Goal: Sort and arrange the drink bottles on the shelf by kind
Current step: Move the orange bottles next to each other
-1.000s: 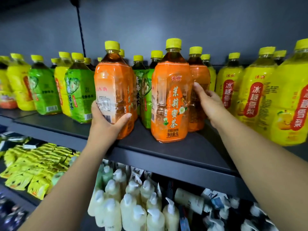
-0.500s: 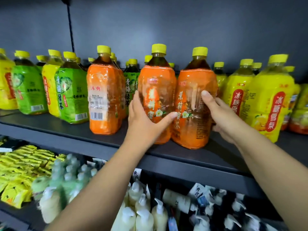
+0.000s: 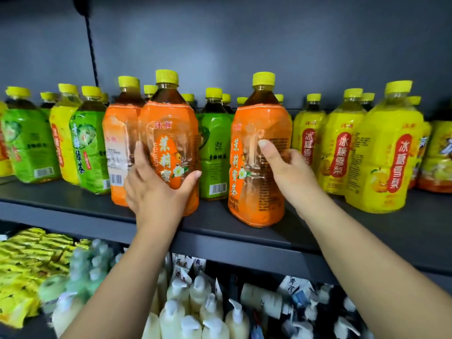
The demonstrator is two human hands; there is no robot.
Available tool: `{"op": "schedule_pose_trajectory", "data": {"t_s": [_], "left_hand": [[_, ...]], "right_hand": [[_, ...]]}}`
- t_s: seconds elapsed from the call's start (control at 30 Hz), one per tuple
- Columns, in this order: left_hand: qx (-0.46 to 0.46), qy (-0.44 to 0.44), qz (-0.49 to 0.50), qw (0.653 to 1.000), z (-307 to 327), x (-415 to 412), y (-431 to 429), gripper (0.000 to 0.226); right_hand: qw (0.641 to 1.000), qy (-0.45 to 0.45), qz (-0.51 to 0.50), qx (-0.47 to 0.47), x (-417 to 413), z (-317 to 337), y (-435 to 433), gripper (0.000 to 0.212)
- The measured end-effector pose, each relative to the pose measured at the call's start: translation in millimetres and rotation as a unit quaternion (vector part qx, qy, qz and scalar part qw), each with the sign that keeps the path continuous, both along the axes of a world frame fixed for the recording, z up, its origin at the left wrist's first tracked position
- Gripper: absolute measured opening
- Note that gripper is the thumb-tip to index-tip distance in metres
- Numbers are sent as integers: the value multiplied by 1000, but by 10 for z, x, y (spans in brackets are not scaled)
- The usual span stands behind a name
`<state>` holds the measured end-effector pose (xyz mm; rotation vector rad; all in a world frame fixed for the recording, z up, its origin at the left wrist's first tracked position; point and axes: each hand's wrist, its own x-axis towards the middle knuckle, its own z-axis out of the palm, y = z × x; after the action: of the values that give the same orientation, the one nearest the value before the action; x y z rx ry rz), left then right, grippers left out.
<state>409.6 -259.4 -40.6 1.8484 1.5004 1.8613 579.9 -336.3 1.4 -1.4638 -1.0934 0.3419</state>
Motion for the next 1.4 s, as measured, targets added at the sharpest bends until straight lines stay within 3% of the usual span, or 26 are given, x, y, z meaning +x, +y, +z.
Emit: {"op": "schedule_pose_trajectory", "data": {"t_s": [0.23, 0.6, 0.73, 1.03, 1.2, 1.3, 1.4], "left_hand": [[-75, -6, 0, 997, 25, -86, 293, 99], [-69, -72, -72, 992, 15, -131, 272, 74], [-89, -87, -85, 989, 32, -116, 253, 62], [-117, -60, -70, 989, 40, -102, 243, 71], [-111, -70, -93, 987, 62, -157, 208, 63], [-72, -81, -95, 990, 69, -373, 156, 49], [-45, -113, -107, 987, 77, -759, 126, 39]], "right_hand": [[999, -26, -47, 0, 123, 18, -28, 73], [987, 95, 126, -3, -329, -12, 116, 73], [992, 67, 107, 8, -558, -14, 371, 75], [998, 7, 38, 57, -698, -159, 603, 71], [976, -142, -86, 139, -767, -210, 526, 66], [900, -295, -143, 286, -871, -159, 448, 51], [872, -390, -38, 293, -1153, -96, 327, 38]]}}
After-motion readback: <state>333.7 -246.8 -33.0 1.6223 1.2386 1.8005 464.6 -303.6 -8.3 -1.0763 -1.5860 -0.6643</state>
